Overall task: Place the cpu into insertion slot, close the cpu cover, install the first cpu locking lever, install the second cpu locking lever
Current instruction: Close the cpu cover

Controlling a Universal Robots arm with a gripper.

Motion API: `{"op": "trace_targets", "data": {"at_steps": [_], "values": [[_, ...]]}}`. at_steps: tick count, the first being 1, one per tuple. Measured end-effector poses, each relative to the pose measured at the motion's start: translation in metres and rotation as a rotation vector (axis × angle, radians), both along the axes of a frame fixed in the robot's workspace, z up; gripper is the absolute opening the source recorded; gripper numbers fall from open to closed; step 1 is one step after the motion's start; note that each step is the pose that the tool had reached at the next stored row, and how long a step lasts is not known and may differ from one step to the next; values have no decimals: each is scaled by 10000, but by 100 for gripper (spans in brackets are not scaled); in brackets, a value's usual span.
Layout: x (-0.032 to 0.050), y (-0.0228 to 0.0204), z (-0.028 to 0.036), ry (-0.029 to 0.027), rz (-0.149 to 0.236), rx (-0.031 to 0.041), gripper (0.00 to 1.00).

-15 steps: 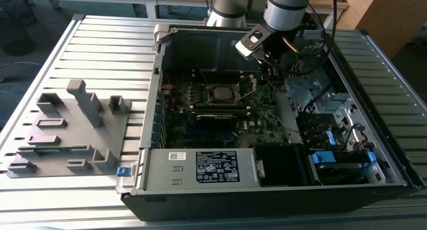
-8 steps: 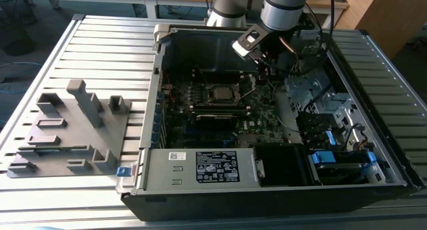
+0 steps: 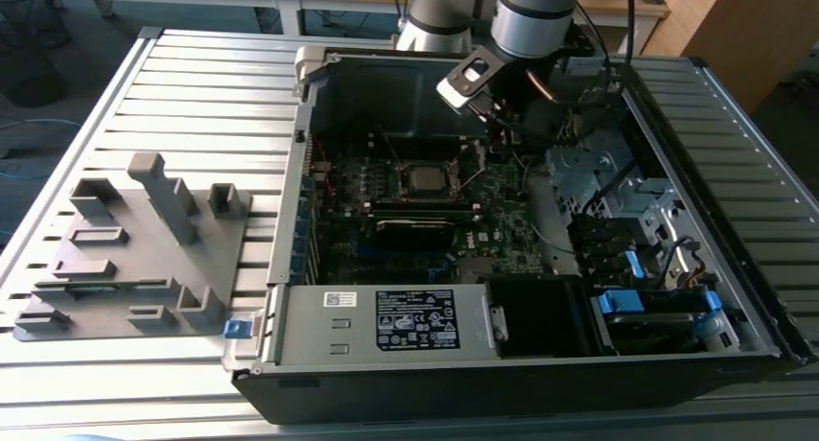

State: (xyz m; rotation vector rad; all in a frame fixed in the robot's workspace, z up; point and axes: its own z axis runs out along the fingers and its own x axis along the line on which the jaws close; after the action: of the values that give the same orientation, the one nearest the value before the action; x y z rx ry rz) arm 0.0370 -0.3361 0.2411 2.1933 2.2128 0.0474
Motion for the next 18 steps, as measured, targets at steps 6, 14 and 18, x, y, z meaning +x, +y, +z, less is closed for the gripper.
{"op": "trace_targets", "data": {"at_steps": [6,14,18], "values": [[-137,0,-3,0,0,0,11],[-393,0,-7,1,1,-2,11],[-480,0,-10,0,0,0,11]]}}
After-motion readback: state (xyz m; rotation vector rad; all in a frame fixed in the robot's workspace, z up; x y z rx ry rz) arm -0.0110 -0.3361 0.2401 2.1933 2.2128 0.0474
